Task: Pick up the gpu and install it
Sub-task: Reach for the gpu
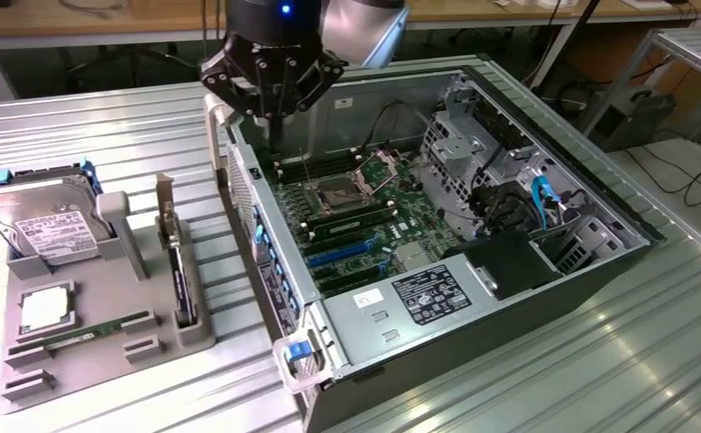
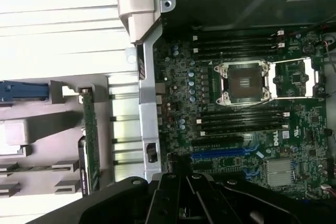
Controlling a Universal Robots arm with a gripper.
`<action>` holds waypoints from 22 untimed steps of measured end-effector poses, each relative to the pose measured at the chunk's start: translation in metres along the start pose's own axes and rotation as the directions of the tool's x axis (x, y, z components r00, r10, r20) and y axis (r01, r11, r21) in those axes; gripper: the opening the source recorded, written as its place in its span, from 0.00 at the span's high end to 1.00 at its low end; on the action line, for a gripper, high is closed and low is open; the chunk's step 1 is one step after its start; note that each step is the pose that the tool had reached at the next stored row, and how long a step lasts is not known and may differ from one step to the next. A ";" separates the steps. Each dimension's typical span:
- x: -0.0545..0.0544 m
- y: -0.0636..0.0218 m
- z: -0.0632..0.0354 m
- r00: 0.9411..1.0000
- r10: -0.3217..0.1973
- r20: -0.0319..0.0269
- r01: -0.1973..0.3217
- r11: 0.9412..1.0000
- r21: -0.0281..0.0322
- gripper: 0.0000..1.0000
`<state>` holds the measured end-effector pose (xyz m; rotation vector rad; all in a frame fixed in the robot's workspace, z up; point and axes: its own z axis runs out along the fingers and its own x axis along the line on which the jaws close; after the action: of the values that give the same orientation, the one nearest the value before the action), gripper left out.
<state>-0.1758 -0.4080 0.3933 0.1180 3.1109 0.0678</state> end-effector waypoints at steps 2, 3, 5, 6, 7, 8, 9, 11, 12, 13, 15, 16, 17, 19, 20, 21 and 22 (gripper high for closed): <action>0.008 -0.0023 -0.0003 1.000 0.000 0.000 0.000 1.000 0.000 0.89; 0.015 -0.0043 -0.0004 1.000 0.000 0.000 0.000 1.000 0.000 0.89; 0.025 -0.0069 0.0003 1.000 0.000 0.000 0.000 1.000 0.000 0.89; 0.031 -0.0085 0.0009 1.000 0.000 0.000 0.000 1.000 0.001 0.89; 0.040 -0.0108 0.0021 1.000 0.000 0.000 0.000 1.000 0.001 0.89; 0.045 -0.0119 0.0028 1.000 0.000 0.000 0.000 1.000 0.001 0.89; 0.049 -0.0129 0.0034 1.000 0.000 0.000 0.000 1.000 0.001 0.89; 0.065 -0.0163 0.0058 1.000 0.000 0.000 0.000 1.000 0.002 0.89; 0.069 -0.0172 0.0066 1.000 0.000 0.000 0.000 1.000 0.002 0.89; 0.074 -0.0181 0.0075 1.000 0.000 0.000 0.000 1.000 0.003 0.89; 0.083 -0.0197 0.0095 1.000 0.000 0.000 0.000 1.000 0.003 0.89; 0.089 -0.0206 0.0109 1.000 0.000 0.000 0.000 1.000 0.003 0.89; 0.095 -0.0216 0.0127 1.000 0.000 0.000 0.000 1.000 0.004 0.89; 0.111 -0.0236 0.0177 1.000 0.000 0.000 0.000 1.000 0.005 0.89; 0.115 -0.0240 0.0198 1.000 0.000 0.000 0.000 1.000 0.005 0.89; 0.115 -0.0241 0.0205 1.000 0.000 0.000 0.000 1.000 0.006 0.89; 0.115 -0.0241 0.0204 1.000 0.000 0.000 0.000 1.000 0.006 0.89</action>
<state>-0.2920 -0.4223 0.3688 0.1177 3.1109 0.0587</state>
